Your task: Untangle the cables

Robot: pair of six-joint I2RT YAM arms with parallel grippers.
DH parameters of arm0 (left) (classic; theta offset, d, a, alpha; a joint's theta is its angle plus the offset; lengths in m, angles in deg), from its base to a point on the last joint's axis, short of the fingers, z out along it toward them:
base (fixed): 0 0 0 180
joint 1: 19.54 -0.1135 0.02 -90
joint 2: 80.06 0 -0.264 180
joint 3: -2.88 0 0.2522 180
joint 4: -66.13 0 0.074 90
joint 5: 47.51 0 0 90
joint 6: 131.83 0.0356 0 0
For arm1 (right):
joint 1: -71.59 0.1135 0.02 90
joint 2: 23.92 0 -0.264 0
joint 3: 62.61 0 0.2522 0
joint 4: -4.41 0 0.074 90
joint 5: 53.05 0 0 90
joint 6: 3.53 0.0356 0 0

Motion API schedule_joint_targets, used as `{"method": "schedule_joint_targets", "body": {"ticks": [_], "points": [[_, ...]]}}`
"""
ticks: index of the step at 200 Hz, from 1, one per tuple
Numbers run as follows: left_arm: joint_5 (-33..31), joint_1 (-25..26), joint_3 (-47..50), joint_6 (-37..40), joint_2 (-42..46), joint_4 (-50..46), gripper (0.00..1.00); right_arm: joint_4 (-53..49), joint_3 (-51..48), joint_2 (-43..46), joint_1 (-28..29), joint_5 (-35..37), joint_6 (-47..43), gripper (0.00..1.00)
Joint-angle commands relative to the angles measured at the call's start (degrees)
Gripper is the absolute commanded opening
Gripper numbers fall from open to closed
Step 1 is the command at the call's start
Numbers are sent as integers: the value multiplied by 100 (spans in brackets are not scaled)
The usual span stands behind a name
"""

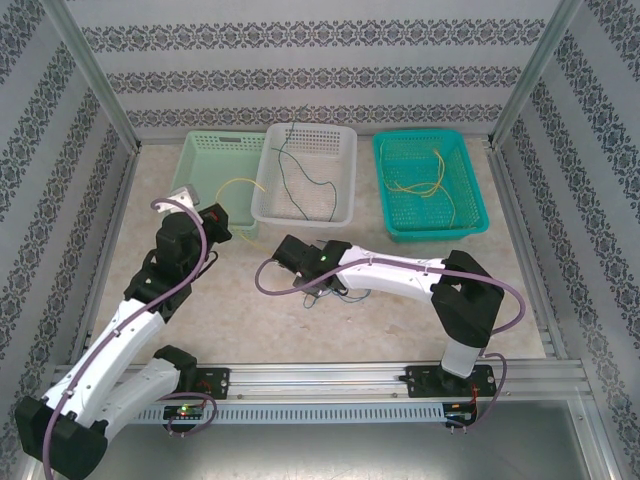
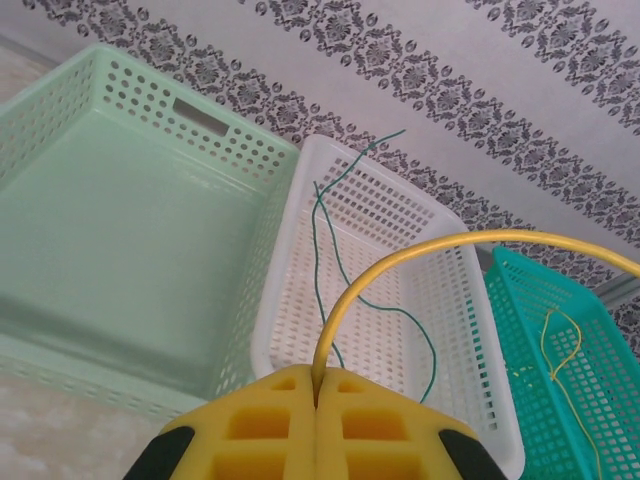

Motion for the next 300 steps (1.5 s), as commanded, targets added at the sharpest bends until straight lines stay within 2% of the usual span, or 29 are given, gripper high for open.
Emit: {"method": "schedule_joint_targets", "body": {"ticks": [1,22,43,49,55,58,77,85,98,103,114,120,167,209,257,300], "points": [[-594,-106,80,-232,233,882,0,-958,88,-125,93,275,-287,0],[-476,-100,231,-393,207,1181,0,-995,300,-293,184,294,-347,0],[-487,-103,206,-349,215,1097,0,-924,334,-277,178,308,-193,0],[-484,-100,180,-282,238,1051,0,-813,273,-178,148,264,-101,13],[-494,-107,154,-229,269,1001,0,-662,177,-25,88,165,7,33],[-507,-102,141,-199,292,961,0,-590,119,72,55,79,64,39],[-510,-105,85,-29,394,876,0,-47,-249,755,-290,-885,455,44],[-457,-100,70,29,416,855,0,303,-476,1119,-489,-1446,643,56],[-346,-108,68,98,411,886,0,859,-831,1633,-751,-2216,828,63],[-232,-108,86,118,392,941,0,1014,-936,1766,-818,-2397,871,66],[66,-107,91,172,309,1044,0,1300,-1119,2062,-976,-2701,1004,82],[260,-102,71,183,225,1077,0,1356,-1161,2184,-1061,-2755,1064,85],[1566,-106,-127,-113,-302,1454,0,1959,-1134,2756,-1462,-3363,1123,88],[2060,-108,-556,-4,-495,1106,0,2030,-744,2649,-1408,-3388,633,89],[2394,-107,-571,-79,-551,1272,0,2053,-293,2012,-1392,-4231,424,88],[2797,-106,-789,140,-726,1091,0,1999,-78,1724,-1408,-4139,105,86]]}}
